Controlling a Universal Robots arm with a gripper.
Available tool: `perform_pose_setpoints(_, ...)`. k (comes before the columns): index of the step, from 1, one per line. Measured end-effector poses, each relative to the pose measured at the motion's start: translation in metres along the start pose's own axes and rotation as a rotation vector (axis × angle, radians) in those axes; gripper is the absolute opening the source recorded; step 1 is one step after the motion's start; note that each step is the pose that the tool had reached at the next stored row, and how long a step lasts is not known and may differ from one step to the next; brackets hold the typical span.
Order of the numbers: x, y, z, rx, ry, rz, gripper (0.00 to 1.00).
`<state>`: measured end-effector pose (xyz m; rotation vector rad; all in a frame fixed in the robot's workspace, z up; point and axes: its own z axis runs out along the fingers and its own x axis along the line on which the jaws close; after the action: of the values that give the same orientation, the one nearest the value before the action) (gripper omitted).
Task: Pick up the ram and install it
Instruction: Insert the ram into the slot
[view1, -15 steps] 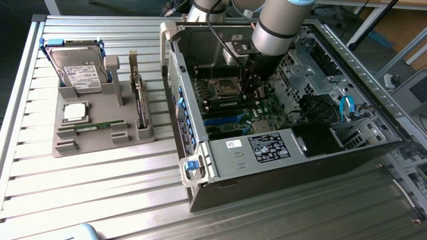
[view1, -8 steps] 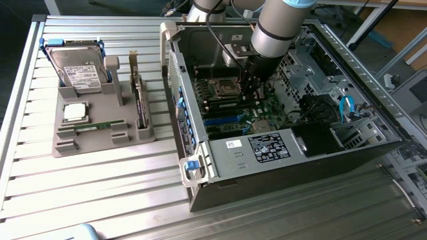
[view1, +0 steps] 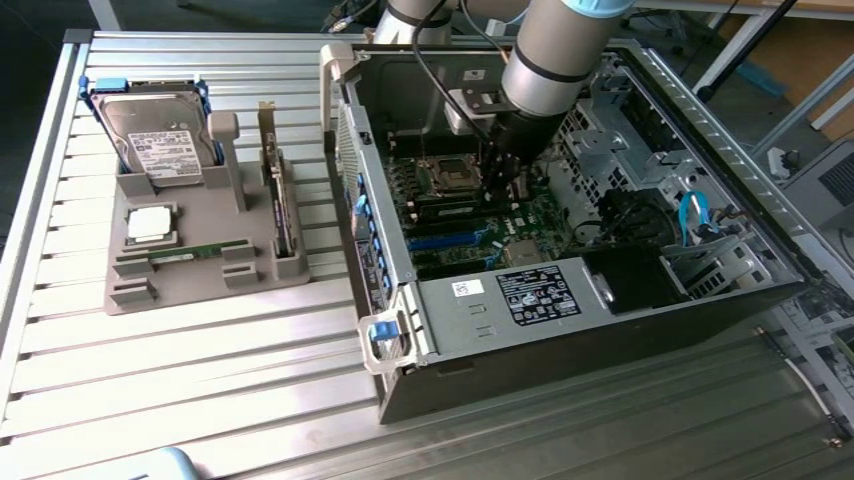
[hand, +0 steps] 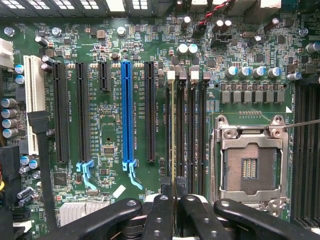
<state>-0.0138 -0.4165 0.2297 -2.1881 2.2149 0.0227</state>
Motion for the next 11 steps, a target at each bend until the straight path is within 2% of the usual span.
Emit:
perform_pose_setpoints(8, 0.0000, 0.0000, 0.0000, -0.0001, -0.0001, 0.000, 0.13)
perform_pose_setpoints(9, 0.0000, 0.0000, 0.0000, -0.0001, -0.0001, 0.000, 0.19)
perform_pose_setpoints(10, 0.0000, 0.0000, 0.0001, 0.0000, -0.0001, 0.000, 0.19)
perform_pose_setpoints(11, 0.0000, 0.0000, 0.0001, 0.0000, -0.0001, 0.000, 0.26)
